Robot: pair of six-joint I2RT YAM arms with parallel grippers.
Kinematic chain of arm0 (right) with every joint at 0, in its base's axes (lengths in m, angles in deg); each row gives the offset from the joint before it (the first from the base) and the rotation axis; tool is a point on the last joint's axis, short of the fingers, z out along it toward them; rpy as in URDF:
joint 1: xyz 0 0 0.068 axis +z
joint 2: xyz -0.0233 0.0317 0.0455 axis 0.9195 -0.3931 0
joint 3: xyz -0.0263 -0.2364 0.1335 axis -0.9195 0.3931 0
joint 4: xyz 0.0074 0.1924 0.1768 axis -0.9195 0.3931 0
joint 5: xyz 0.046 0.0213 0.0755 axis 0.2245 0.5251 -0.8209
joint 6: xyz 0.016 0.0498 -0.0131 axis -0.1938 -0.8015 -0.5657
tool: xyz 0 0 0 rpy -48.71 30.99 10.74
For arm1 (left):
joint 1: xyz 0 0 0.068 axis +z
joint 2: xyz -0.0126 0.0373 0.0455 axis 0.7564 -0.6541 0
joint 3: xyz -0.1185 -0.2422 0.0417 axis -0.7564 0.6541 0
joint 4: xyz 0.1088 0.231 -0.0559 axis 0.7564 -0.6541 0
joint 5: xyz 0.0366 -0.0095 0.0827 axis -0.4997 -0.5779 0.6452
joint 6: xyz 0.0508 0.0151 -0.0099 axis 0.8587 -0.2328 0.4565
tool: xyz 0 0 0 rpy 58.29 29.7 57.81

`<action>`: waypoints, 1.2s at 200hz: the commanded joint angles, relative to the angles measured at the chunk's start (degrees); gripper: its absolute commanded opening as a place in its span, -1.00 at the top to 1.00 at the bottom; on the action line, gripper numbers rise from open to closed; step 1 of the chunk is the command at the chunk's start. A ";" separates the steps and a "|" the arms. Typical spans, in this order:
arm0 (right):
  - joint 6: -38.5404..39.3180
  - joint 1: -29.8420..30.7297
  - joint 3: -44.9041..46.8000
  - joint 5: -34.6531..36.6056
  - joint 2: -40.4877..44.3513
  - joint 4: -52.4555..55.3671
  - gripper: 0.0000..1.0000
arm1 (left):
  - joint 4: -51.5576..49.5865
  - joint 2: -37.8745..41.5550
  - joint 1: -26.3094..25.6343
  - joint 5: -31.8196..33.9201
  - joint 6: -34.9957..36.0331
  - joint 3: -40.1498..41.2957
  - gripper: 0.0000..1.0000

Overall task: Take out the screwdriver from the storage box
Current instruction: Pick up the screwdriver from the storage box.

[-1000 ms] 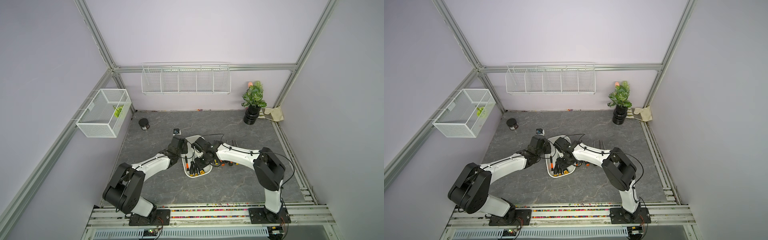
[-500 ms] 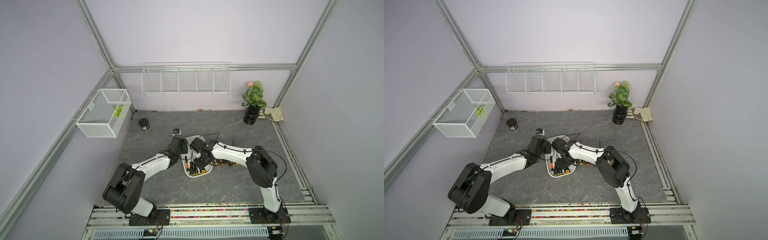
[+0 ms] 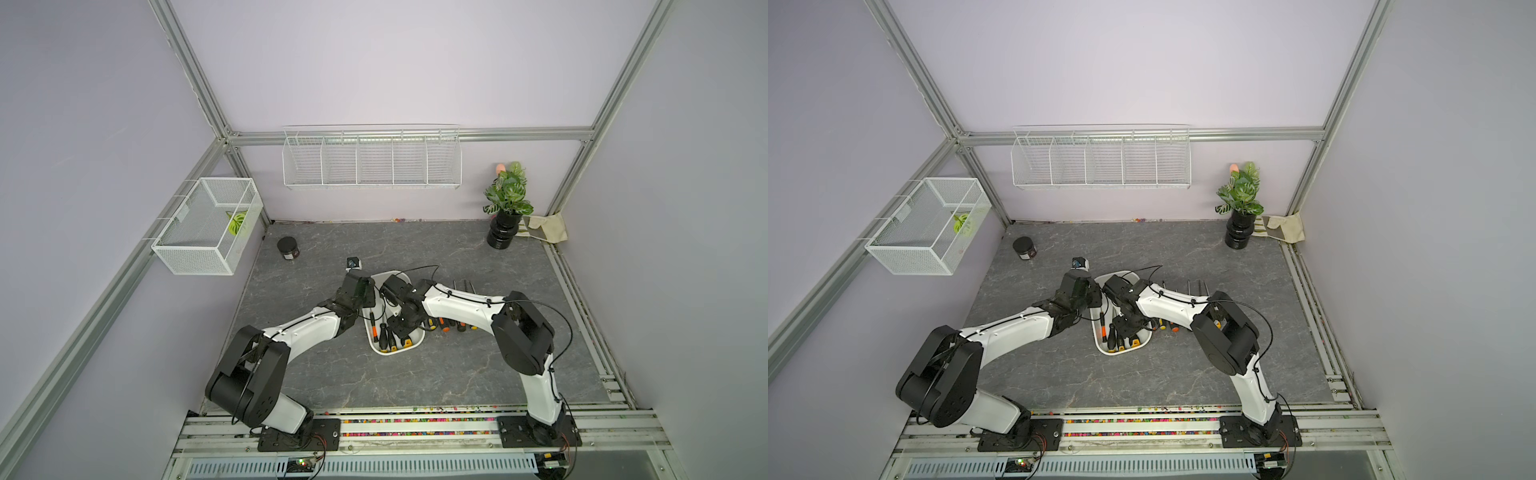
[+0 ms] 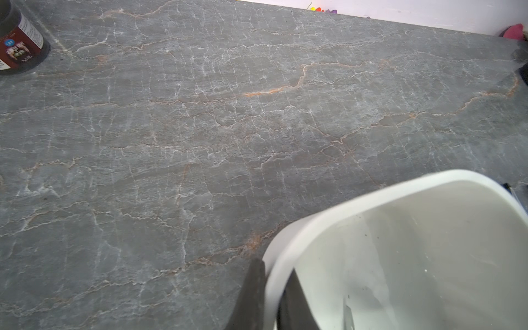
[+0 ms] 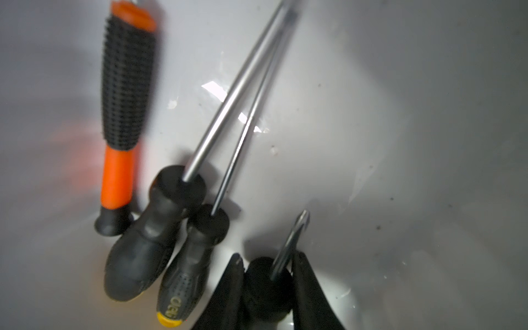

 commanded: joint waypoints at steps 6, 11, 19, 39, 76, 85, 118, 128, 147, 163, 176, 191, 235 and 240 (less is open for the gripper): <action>-0.09 0.06 0.72 -0.32 3.08 -0.45 1.00 | 0.15 0.41 -0.02 1.23 0.76 0.09 1.00; -0.08 0.06 0.94 -0.37 3.43 -0.73 1.00 | 0.16 0.36 -0.01 1.26 0.76 0.10 1.00; -0.09 0.06 1.20 -0.41 4.13 -1.21 1.00 | 0.27 0.39 -0.03 1.20 0.76 0.09 1.00; 0.17 0.06 2.23 -0.32 5.93 -2.49 1.00 | 0.26 0.33 -0.01 1.18 0.76 0.07 1.00; 0.70 0.06 2.78 0.03 8.41 -2.59 1.00 | 0.21 0.24 -0.05 1.16 0.76 0.09 1.00; 1.02 0.05 2.80 0.03 9.06 -2.29 1.00 | 0.21 0.23 0.00 1.17 0.76 0.09 1.00; 2.13 -0.69 3.40 0.08 12.08 -0.70 1.00 | 0.13 0.18 -0.04 1.26 0.92 0.13 1.00; 2.47 -1.30 3.94 0.44 13.58 -0.04 1.00 | 0.12 0.15 -0.02 1.21 0.96 0.13 1.00; 3.15 -3.49 5.56 0.20 17.23 0.63 1.00 | 0.32 0.06 -0.01 1.26 0.97 0.17 1.00; 3.26 -6.43 7.08 -2.34 20.82 0.90 1.00 | 0.47 -0.20 -0.04 1.10 0.94 0.07 1.00; 3.01 -9.34 8.95 -5.80 24.34 -0.11 1.00 | 0.61 -0.38 -0.02 0.97 0.93 0.08 1.00; 3.45 -11.35 10.03 -2.79 27.86 0.77 1.00 | 0.65 -0.55 -0.01 0.99 0.94 0.07 1.00; 6.82 -21.67 11.08 8.40 28.12 6.73 1.00 | 0.52 -0.12 0.00 0.95 0.91 -0.02 1.00; 7.09 -23.31 11.86 8.34 27.70 6.25 1.00 | 0.50 0.04 0.00 1.01 1.02 0.06 1.00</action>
